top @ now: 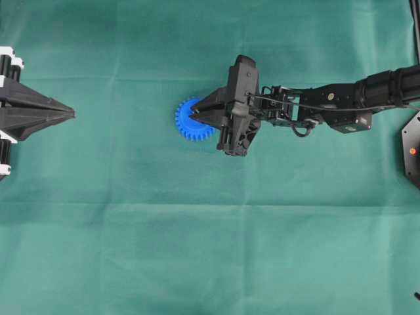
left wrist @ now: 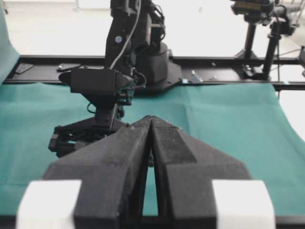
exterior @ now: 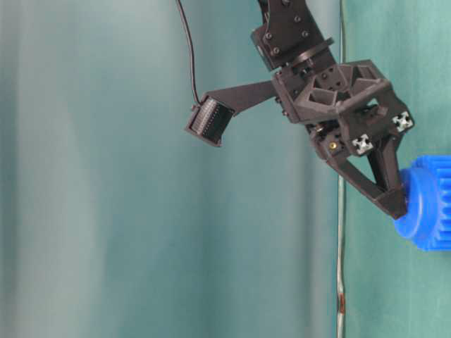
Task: Insert the shaft placed at a random location into the center hole of the medium gear at another random location.
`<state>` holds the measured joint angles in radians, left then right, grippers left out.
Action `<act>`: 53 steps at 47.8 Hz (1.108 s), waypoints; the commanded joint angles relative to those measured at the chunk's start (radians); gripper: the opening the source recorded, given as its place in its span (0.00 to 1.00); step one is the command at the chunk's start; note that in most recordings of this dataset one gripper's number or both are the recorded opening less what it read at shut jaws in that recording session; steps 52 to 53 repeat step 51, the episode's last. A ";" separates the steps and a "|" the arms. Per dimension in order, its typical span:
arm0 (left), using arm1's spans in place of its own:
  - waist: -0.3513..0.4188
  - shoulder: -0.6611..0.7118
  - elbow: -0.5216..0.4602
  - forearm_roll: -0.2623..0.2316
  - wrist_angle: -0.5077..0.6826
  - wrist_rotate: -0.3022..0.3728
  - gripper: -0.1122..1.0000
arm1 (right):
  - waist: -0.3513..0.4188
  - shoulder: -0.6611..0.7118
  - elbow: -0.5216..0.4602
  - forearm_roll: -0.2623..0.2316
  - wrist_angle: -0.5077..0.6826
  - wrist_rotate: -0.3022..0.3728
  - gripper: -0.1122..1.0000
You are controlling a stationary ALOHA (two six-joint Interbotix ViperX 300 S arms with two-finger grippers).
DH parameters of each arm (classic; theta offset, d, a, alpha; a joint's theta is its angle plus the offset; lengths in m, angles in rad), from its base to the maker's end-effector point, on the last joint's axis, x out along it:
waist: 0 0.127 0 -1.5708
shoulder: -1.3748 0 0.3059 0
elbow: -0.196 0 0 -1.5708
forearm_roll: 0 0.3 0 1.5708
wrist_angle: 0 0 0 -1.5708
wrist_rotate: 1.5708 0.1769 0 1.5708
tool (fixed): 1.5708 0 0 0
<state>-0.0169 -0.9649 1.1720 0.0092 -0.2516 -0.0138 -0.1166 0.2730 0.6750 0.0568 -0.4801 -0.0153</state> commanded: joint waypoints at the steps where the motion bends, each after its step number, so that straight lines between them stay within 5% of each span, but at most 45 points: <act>1: 0.000 0.008 -0.017 0.002 -0.006 -0.002 0.10 | 0.005 -0.015 -0.012 0.003 0.000 -0.003 0.25; 5: -0.002 0.008 -0.018 0.002 -0.006 -0.002 0.10 | 0.005 -0.015 -0.012 0.003 0.000 -0.003 0.29; 14: -0.002 0.008 -0.017 0.003 -0.003 -0.002 0.10 | 0.006 -0.018 -0.012 0.005 -0.005 -0.003 0.72; 17: -0.002 0.008 -0.018 0.003 -0.003 -0.002 0.10 | 0.006 -0.025 -0.012 0.003 -0.005 -0.003 0.78; 53: 0.000 0.005 -0.018 0.003 0.003 -0.002 0.10 | 0.006 -0.247 0.011 0.003 0.115 -0.005 0.74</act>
